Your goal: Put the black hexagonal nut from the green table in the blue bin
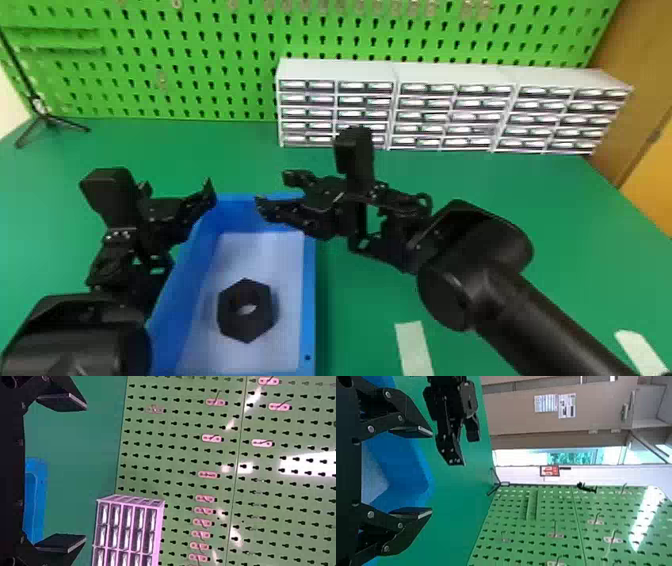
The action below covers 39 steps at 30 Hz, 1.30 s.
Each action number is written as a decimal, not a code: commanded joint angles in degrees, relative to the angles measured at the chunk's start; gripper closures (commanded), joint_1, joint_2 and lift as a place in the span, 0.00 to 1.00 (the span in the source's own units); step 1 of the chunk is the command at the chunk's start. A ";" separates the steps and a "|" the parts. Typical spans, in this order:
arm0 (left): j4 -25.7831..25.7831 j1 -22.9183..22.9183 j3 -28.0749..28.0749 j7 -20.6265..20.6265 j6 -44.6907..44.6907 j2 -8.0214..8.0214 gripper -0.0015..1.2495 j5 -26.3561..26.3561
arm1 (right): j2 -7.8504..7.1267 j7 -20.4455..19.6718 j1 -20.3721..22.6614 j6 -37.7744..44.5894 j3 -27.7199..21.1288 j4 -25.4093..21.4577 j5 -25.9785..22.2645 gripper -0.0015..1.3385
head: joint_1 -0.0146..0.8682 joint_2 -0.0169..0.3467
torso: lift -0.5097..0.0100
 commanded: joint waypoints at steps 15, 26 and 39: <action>-0.09 0.30 0.00 0.00 0.00 0.00 0.10 0.09 | 2.69 0.15 8.21 5.58 -17.29 -3.24 6.87 0.42 | 0.80 0.07 | 0.79; -0.09 0.21 0.18 0.00 0.00 0.00 0.10 0.18 | 5.06 0.15 13.13 8.48 -28.98 -5.88 10.03 0.41 | 0.80 0.07 | 0.79; -0.09 0.48 0.62 -0.09 0.00 0.00 0.10 1.41 | 8.40 0.15 18.67 9.97 -41.37 -8.95 12.14 0.40 | 0.80 0.07 | 0.79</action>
